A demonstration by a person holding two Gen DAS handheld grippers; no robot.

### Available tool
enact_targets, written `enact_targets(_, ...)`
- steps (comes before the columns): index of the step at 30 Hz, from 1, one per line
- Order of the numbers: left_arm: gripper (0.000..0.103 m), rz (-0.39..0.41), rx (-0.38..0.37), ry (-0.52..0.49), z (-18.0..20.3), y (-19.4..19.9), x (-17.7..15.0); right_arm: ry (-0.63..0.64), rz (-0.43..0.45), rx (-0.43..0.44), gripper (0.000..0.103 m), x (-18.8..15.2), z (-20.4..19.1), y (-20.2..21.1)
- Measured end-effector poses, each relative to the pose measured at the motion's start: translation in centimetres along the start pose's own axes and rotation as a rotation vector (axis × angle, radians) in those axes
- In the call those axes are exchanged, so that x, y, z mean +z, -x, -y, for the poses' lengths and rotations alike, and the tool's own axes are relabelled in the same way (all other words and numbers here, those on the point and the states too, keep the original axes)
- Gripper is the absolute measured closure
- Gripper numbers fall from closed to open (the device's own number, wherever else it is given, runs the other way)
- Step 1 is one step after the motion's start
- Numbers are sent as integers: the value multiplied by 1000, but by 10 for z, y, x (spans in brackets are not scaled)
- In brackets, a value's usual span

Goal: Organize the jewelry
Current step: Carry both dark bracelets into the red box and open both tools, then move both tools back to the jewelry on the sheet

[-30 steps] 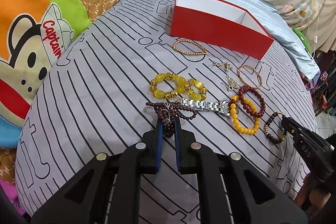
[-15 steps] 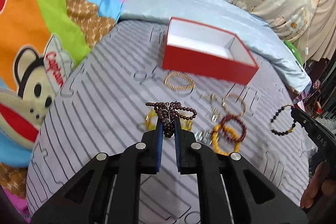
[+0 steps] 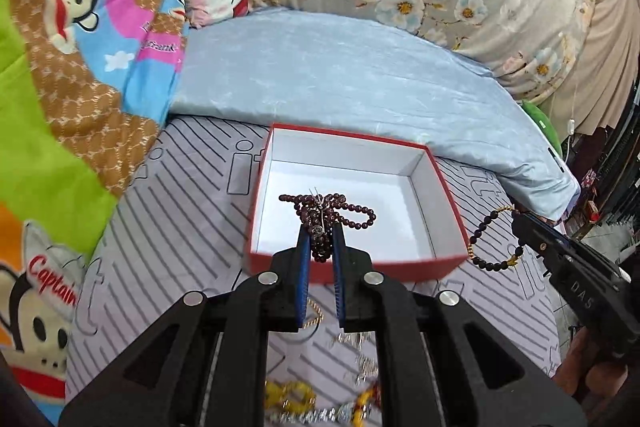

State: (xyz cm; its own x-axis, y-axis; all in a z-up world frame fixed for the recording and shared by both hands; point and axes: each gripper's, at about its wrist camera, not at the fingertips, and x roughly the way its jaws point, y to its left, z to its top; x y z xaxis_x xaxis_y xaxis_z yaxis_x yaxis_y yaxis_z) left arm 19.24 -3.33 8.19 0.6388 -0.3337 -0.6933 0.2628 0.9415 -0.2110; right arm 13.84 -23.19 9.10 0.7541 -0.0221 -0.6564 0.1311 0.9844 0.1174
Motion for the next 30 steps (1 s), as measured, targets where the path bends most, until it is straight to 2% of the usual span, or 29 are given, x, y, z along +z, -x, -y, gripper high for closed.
enact_targets(7,92,-113,-24,-14,2,-64,29,12,-52,-8,95,21,-5,-59)
enact_targets(13,91,-78,30,-30,-3,-98,53,30,-50,-26,95,35,-7,-95)
enact_targets(14,85,-71,41,-26,-4,-103,57,29,-43,-28,94,38,-8,-97)
enact_targets(15,80,-61,62,-16,-7,-109,61,30,-34,-30,87,42,-7,-98)
enact_targets(16,69,-56,75,-7,-11,-111,64,29,-22,-36,75,45,-7,-101)
enact_targets(17,64,-45,94,5,-15,-113,66,23,-12,-39,67,47,-6,-99)
enact_targets(18,63,-37,102,12,-18,-113,67,17,-3,-39,57,47,-4,-98)
enact_targets(22,57,-28,115,19,-26,-106,60,9,3,-32,56,41,0,-93)
enact_targets(30,56,-18,115,32,-30,-77,35,31,-14,-29,56,15,-9,-74)
